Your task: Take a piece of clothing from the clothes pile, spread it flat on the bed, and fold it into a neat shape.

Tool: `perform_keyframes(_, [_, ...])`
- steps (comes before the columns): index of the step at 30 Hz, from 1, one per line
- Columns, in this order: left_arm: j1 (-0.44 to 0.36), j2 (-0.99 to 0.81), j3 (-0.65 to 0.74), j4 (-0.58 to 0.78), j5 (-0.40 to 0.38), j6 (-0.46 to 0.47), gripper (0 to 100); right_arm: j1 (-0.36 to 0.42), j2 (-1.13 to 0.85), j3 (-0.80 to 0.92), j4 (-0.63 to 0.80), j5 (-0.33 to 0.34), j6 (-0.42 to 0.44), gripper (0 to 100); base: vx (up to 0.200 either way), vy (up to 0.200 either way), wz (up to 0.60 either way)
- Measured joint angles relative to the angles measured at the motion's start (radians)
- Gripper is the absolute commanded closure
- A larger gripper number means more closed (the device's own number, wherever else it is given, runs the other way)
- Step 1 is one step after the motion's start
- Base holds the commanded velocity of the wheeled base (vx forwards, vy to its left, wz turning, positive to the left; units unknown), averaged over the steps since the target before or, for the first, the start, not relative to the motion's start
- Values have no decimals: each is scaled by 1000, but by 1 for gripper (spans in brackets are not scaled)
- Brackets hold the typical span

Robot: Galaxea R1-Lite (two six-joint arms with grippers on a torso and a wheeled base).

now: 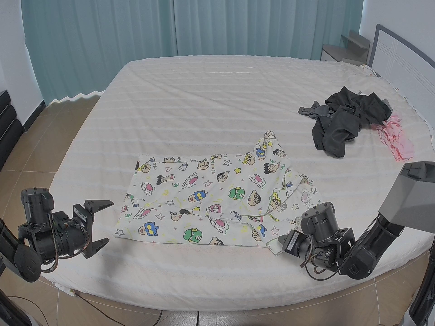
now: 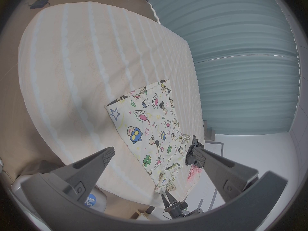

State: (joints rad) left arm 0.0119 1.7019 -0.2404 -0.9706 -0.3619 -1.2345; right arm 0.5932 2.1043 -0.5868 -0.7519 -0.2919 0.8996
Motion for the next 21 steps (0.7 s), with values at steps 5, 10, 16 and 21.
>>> perform_keyframes(5, [0, 3, 0, 0, 0, 0, 0, 1, -12, 30, -6, 0, 2, 0, 0, 0, 0])
perform_keyframes(10, [0, 4, -1, 0, 1, 0, 0, -7, -96, 56, -10, 4, -4, 0, 0, 0, 0])
perform_keyframes(16, [0, 5, 4, 0, 1, 0, 0, -77, -206, 61, -11, 46, -80, 0, 0, 0, 0])
perform_keyframes(21, [-1, 5, 10, -1, 1, 0, 0, -149, -208, 56, -13, 95, -113, 0, 0, 0, 0])
